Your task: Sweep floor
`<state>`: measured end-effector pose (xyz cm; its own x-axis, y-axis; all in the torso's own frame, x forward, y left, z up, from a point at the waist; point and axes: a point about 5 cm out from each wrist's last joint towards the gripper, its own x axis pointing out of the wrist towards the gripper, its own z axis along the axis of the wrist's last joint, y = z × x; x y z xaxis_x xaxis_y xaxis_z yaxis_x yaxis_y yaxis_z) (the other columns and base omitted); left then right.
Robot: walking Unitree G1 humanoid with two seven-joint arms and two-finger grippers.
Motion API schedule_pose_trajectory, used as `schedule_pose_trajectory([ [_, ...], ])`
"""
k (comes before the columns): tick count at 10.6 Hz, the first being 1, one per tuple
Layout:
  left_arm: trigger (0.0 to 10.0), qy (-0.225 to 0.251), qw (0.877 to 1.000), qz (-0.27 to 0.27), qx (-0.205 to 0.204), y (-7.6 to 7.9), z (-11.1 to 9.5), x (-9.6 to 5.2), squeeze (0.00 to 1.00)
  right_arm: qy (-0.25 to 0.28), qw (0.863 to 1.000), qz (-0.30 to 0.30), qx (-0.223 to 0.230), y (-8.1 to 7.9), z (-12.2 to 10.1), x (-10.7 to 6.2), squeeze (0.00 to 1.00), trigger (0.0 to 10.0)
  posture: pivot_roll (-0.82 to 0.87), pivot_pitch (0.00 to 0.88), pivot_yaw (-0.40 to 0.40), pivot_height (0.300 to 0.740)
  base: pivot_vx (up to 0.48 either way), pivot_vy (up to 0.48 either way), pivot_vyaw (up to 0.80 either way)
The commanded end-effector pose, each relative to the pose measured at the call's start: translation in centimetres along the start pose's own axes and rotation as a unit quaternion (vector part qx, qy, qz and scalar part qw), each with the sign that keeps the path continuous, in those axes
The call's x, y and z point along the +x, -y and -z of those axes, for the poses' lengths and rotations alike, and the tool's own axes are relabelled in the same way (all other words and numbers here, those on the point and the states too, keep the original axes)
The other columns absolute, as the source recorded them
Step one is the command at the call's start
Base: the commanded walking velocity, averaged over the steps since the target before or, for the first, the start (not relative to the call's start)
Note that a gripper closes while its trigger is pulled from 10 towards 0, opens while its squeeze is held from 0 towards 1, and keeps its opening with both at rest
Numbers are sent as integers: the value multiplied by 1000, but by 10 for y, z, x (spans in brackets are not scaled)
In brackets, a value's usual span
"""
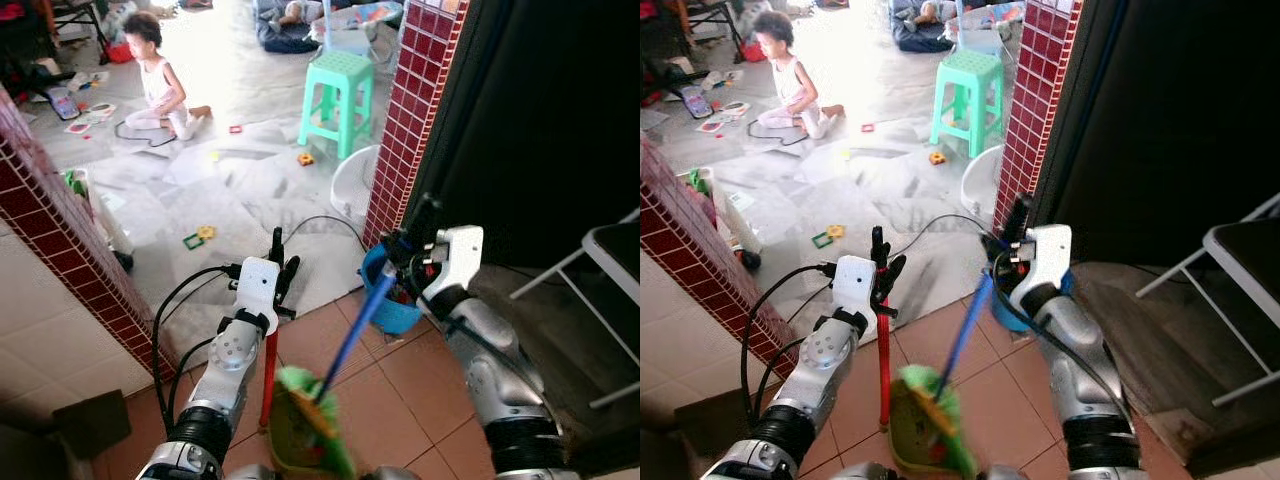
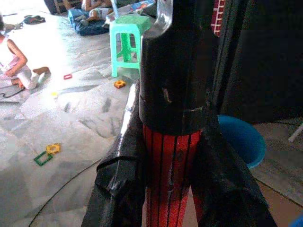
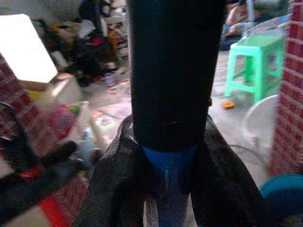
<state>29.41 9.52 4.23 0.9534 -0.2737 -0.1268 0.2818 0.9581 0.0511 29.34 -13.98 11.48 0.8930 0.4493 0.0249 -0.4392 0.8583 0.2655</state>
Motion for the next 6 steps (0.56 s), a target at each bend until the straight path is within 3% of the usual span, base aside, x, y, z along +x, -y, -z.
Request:
schedule_pose_trajectory([
  [1, 10000, -18, 1000, 4, -5, 4, 7, -1, 0, 27, 998, -36, 36, -9, -14, 5, 0, 10000, -55, 0, 33, 740, 0, 0, 0],
  [6, 10000, -31, 999, -9, -38, -4, 12, -4, 0, 99, 995, -29, 17, -5, -68, 13, 0, 10000, -61, 0, 34, 740, 0, 0, 0],
])
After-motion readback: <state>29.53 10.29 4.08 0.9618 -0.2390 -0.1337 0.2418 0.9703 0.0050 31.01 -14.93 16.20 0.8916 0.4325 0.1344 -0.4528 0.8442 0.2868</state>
